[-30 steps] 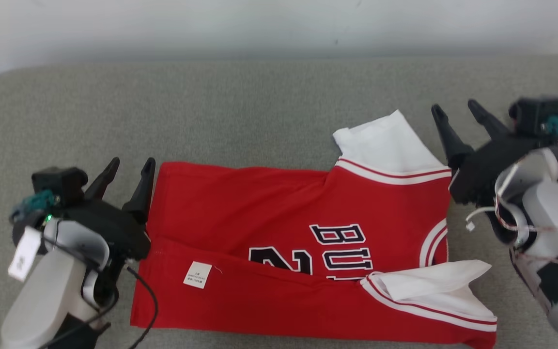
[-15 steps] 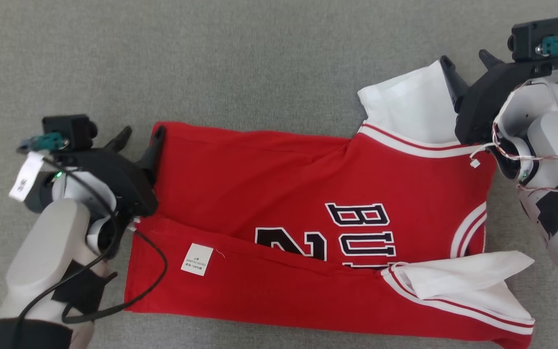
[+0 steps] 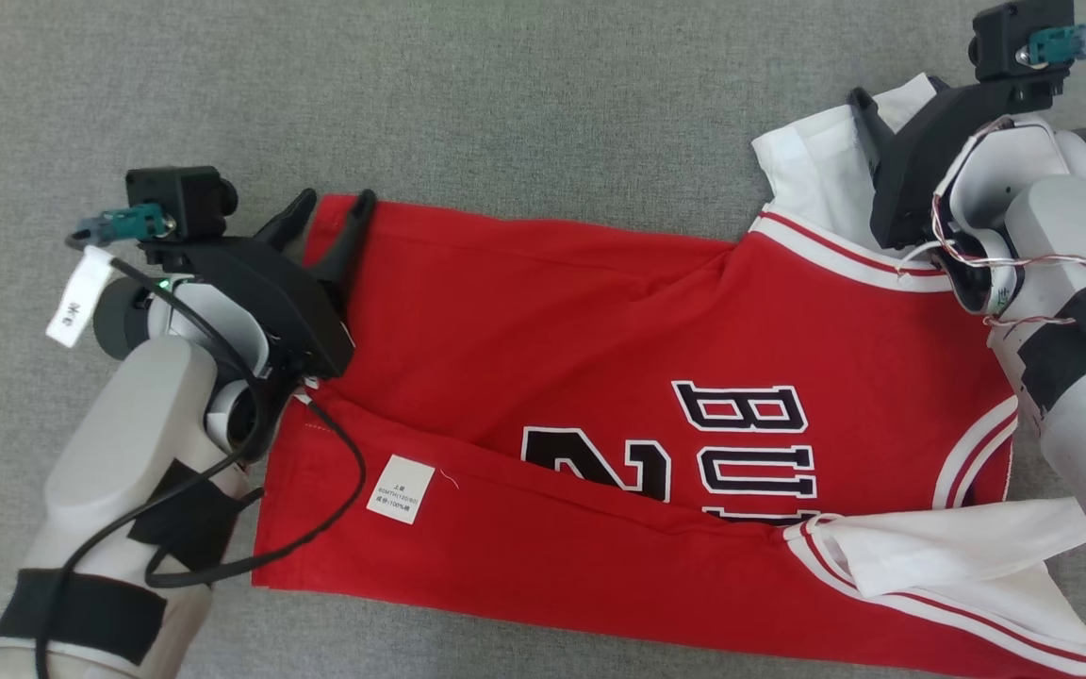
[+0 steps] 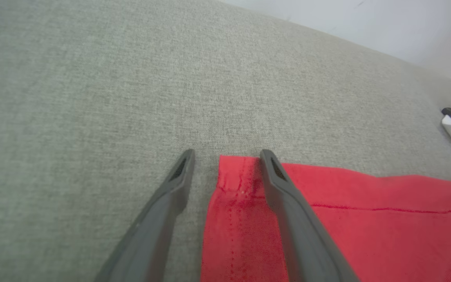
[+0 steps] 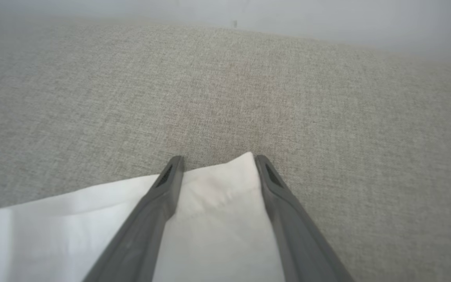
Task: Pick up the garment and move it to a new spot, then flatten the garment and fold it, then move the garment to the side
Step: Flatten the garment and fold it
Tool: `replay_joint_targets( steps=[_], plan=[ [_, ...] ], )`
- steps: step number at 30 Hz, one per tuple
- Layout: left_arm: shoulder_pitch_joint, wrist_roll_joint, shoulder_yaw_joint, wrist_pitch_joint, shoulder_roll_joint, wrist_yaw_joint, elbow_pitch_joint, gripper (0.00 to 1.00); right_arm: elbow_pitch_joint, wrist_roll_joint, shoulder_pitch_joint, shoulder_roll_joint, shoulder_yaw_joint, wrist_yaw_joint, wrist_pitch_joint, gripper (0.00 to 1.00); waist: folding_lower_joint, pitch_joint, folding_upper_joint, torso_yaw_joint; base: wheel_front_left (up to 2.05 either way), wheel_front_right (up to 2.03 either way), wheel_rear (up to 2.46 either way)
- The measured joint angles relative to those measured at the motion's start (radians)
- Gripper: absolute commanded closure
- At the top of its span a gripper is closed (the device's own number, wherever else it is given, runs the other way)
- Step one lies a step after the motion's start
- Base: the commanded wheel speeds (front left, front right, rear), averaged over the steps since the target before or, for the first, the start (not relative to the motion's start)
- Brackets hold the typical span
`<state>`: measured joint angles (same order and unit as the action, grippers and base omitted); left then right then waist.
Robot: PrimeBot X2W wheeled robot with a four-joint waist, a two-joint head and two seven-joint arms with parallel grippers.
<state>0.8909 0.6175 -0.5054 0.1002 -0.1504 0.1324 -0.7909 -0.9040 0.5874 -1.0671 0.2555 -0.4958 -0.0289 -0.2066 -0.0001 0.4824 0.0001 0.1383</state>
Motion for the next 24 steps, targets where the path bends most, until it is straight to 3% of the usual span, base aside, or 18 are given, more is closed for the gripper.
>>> replay_joint_targets(
  steps=[1,9,24],
  plan=[
    [0.001,0.021,-0.002,0.001,-0.001,0.0,0.0,1.0,-0.006,-0.001,-0.008,-0.006,-0.005,0.003,0.001,1.0,0.0,0.004,-0.0001,0.0,0.0,0.0,0.0],
    [0.033,0.046,-0.059,0.007,-0.021,-0.001,-0.017,1.0,-0.078,-0.007,-0.034,-0.01,-0.008,0.039,0.042,1.0,0.0,0.003,0.0,-0.001,0.0,0.0,0.0],
    [0.04,0.089,-0.056,-0.156,-0.066,0.0,-0.068,1.0,-0.162,-0.006,-0.09,-0.017,0.02,0.09,0.218,1.0,0.0001,-0.074,0.0,-0.014,0.0,0.0,0.0]
  ],
)
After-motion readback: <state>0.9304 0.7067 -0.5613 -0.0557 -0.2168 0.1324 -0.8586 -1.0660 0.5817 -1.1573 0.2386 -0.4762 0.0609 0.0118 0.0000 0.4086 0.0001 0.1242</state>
